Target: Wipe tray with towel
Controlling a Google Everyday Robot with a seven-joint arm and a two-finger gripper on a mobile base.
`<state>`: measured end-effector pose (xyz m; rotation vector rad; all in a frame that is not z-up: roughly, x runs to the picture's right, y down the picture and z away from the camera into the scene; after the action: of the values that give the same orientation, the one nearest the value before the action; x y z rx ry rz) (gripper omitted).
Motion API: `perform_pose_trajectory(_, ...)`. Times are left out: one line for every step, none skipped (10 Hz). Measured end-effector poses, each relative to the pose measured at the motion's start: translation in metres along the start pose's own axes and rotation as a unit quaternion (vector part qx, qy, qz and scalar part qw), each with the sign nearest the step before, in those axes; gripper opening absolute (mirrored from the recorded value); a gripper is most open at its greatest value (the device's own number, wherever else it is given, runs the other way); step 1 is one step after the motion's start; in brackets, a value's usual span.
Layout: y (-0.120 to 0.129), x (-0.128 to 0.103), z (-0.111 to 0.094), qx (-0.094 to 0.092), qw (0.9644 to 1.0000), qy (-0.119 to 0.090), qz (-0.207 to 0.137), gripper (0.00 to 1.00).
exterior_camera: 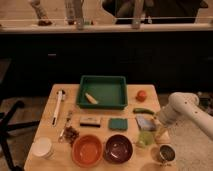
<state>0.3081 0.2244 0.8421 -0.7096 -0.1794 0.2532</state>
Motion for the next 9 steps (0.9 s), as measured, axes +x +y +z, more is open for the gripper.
perform_pose_trajectory(-0.0006,0.0015,0.0019,-0.004,1.0,0.001,-0.001,0.77)
perform_pose_trajectory(-0.0019,0.0002,0.0049,-0.009,0.9999,0.002,-0.006,0.66)
perform_pose_trajectory(-0.0029,-0.0015,0.007,-0.012,0.9999,0.003,-0.011,0.56)
perform_pose_trajectory(-0.003,-0.0013,0.0078,-0.015,0.9998,0.005,-0.013,0.48)
perform_pose_trajectory(-0.0022,-0.0003,0.0081,-0.019,0.9997,0.008,-0.015,0.38)
perform_pose_trajectory(-0.0017,-0.0012,0.0093,-0.024,0.9995,0.012,-0.018,0.26)
perform_pose_trajectory(-0.0016,-0.0035,0.01,-0.027,0.9993,0.015,-0.022,0.18)
perform_pose_trajectory(-0.0011,-0.0062,0.0098,-0.029,0.999,0.017,-0.028,0.08)
perform_pose_trajectory(-0.0007,-0.0081,0.0079,-0.029,0.9989,0.018,-0.032,0.01)
